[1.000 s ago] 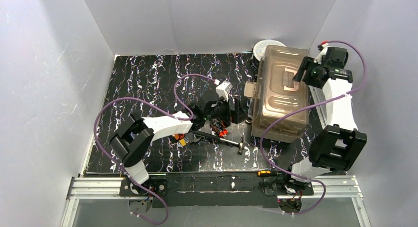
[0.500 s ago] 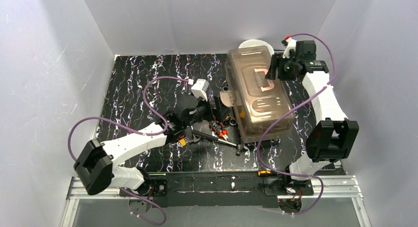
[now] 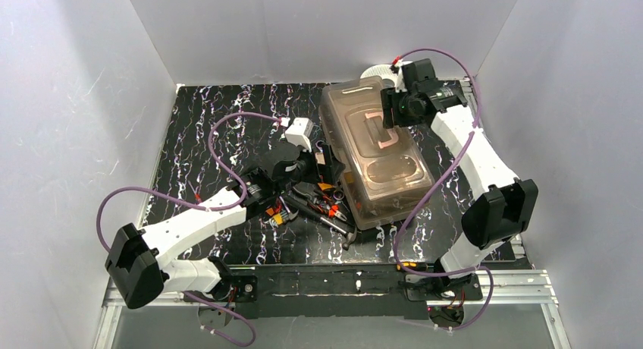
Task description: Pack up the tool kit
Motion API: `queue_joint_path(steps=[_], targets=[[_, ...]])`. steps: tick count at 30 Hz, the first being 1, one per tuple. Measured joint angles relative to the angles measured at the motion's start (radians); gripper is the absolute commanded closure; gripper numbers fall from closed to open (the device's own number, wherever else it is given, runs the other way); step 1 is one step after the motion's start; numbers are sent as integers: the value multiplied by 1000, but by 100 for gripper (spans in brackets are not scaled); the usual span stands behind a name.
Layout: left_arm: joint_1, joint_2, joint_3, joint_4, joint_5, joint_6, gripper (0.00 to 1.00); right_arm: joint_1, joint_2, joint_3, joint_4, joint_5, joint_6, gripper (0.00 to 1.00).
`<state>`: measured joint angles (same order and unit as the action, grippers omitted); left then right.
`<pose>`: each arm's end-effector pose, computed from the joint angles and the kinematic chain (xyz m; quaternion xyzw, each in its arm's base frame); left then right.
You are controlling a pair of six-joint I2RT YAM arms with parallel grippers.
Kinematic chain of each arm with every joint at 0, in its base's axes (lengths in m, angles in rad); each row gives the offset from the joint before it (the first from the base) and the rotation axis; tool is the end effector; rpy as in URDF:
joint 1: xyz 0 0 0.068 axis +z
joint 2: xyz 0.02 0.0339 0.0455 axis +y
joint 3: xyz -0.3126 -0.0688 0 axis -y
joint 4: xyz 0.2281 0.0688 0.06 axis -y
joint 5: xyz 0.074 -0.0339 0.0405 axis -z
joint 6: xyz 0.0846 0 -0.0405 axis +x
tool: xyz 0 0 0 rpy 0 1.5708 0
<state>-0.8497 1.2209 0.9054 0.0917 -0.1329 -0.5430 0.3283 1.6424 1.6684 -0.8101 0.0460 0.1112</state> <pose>0.2079 -0.2196 0.3584 0.0782 0.7771 -0.3594 0.5107 0.3620 0.1192 0.3793 -0.0913 0.9189 0.0628 0.3786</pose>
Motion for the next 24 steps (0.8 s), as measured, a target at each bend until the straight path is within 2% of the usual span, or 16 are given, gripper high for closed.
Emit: queue_joint_path(steps=[5,14,18,24], targets=[[3,-21,16,-20,-5,3,2,119,-4,39,-94,277,-21,47],[3,-27,46,-61,-17,13,2,293,76,90,-184,724,-68,48],[3,-31,47,-69,-22,20,2,338,76,87,-161,867,-112,48],[3,-47,51,-75,-32,31,2,385,-6,-1,-26,1005,-210,48]])
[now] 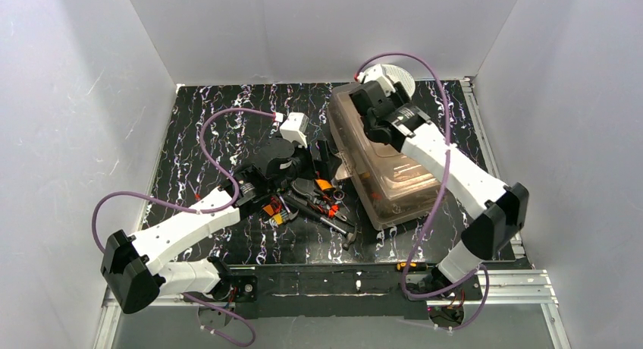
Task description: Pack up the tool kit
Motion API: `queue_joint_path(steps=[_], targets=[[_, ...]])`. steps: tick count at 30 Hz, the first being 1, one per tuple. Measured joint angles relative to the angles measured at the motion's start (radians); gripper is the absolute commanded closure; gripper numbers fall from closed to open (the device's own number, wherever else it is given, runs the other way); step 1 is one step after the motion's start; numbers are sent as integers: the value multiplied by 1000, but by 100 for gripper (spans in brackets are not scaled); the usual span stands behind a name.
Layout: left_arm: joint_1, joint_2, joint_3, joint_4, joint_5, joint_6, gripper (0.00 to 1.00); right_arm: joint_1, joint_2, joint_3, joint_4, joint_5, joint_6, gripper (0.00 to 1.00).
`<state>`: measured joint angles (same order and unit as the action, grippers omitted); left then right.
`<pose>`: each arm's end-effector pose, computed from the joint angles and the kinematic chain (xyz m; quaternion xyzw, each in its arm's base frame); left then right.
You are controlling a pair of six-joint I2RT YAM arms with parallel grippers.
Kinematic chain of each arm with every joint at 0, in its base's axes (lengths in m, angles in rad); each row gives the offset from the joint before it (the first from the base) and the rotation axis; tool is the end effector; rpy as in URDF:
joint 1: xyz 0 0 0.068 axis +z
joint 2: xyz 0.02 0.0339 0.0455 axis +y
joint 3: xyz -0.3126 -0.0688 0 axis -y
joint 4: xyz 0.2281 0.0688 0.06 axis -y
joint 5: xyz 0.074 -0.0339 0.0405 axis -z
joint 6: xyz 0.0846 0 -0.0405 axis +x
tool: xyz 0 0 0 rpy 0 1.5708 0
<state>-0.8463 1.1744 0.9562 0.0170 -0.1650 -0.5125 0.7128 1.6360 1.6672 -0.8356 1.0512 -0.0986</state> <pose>0.2021 -0.2074 0.3796 0.0768 0.7698 -0.3464 0.5305 0.3105 0.1713 0.4089 -0.1443 0.8112 -0.3458 0.4490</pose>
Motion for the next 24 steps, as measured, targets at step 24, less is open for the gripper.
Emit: queue_joint_path(steps=[24], targets=[[0,58,148,-44,79,-19,2,-337,-206,9,-79,-846,217,38]])
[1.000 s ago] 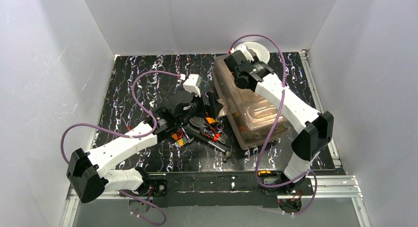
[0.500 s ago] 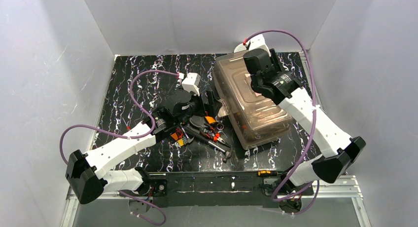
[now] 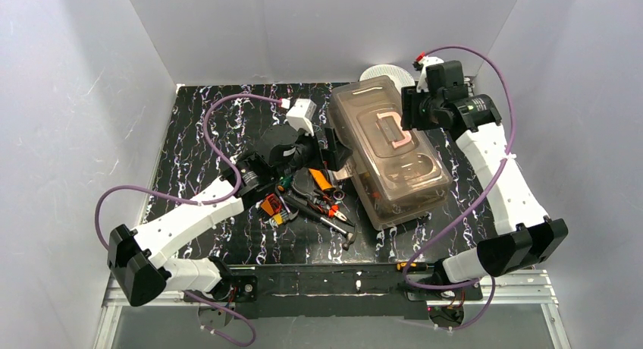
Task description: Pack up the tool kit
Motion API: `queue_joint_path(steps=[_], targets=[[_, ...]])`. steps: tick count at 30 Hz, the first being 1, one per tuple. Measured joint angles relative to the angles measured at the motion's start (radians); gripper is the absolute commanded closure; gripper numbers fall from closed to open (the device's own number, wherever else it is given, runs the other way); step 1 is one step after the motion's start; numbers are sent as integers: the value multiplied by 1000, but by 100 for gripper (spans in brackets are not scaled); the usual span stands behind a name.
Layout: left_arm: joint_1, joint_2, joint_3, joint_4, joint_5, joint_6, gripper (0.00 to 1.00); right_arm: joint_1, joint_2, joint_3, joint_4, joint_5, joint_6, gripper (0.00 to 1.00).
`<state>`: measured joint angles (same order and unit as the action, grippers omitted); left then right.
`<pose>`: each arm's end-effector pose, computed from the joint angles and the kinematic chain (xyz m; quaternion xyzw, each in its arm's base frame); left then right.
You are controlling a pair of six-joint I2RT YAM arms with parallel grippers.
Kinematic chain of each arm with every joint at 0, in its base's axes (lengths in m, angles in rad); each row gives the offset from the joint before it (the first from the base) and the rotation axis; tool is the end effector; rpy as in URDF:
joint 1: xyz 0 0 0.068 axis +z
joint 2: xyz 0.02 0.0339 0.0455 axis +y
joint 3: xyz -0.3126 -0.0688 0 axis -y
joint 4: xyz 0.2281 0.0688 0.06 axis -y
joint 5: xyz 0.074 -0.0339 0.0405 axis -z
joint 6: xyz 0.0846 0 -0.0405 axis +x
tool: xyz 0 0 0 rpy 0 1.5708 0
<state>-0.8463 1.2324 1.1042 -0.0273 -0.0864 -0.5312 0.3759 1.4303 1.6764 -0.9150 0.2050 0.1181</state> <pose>0.2086 -0.2247 0.4142 0.0914 0.7542 -0.3874 0.5223 0.2908 0.0963 0.4395 -0.0709 0.8936 0.0167 0.4429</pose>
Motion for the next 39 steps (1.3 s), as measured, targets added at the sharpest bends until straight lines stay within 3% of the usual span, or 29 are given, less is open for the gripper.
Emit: queue_joint_path(steps=[8,12,15,19,28,39], targets=[[0,66,31,0,45,-29,2,-121,16,-39,-10,-315,85,33],[0,113,65,-13,48,-30,2,-155,43,-39,-12,-373,121,33],[0,141,98,-13,47,-31,2,-158,48,-39,-23,-362,142,33],[0,160,124,-11,43,-32,2,-158,55,-38,-41,-310,144,41],[0,223,187,-2,38,-46,2,-110,107,-18,-77,-73,121,42],[0,319,277,3,69,-76,2,-29,98,-23,-46,-17,39,34]])
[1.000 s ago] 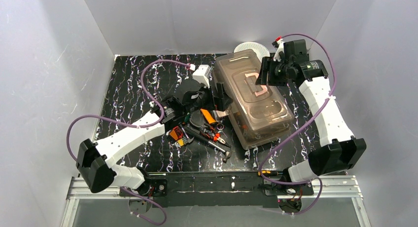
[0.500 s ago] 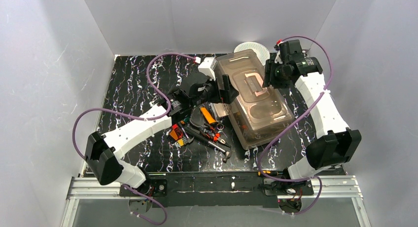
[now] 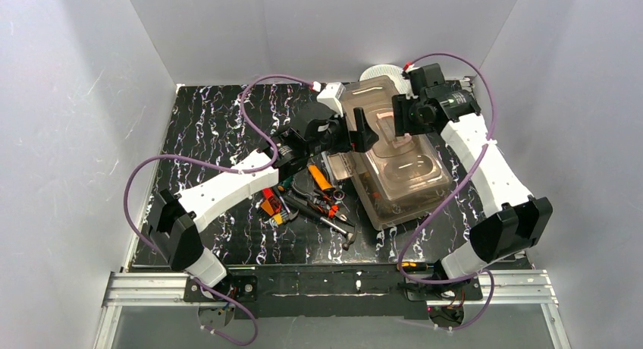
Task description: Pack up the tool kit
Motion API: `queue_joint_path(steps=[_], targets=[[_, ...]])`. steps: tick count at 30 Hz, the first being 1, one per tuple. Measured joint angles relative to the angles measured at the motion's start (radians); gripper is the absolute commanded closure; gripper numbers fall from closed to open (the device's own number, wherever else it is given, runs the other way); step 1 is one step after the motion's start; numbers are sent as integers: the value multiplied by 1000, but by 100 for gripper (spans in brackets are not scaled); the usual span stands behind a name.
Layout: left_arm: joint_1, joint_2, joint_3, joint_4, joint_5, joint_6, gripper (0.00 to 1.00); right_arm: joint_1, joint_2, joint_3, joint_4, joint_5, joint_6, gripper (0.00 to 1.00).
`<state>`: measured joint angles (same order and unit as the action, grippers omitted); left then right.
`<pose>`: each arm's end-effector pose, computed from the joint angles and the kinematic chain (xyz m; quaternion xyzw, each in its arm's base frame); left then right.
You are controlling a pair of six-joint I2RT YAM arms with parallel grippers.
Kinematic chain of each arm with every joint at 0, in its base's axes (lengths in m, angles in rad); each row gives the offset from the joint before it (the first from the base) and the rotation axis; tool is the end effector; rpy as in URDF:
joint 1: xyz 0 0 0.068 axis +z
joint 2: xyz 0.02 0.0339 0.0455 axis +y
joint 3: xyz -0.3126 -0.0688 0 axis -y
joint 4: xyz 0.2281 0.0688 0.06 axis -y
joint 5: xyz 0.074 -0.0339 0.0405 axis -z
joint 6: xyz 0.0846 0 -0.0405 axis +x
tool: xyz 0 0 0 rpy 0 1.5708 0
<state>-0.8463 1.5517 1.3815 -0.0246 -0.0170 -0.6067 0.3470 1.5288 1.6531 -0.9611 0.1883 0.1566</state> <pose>0.2692 -0.3020 0.4158 0.0870 0.7676 -0.4169 0.4790 0.3167 0.0977 0.3970 -0.0548 0.9283 0.0040 0.3678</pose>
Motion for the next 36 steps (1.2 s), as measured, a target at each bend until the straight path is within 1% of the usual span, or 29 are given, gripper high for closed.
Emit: queue_joint_path(steps=[4,8,12,17,21,24,27,29,33,36], targets=[[0,21,6,0,6,-11,2,46,35,10,-14,98,-29,36],[0,29,6,-1,7,-15,2,70,95,48,-12,253,-28,37],[0,29,6,0,6,-14,2,118,114,56,-25,417,-25,38],[5,29,7,0,0,-14,2,145,132,50,-29,611,-56,40],[8,32,7,-2,-3,-14,2,140,124,12,48,776,-146,40],[14,32,7,-3,-5,-15,2,137,71,-73,189,863,-272,39],[19,32,7,-3,-8,-14,2,138,-7,-161,335,883,-395,37],[24,32,7,-3,-9,-15,2,138,-49,-172,355,849,-414,34],[31,35,11,-6,-2,-18,2,125,-93,-123,298,688,-348,24],[35,60,50,-13,19,-29,2,69,-114,-96,245,512,-271,23]])
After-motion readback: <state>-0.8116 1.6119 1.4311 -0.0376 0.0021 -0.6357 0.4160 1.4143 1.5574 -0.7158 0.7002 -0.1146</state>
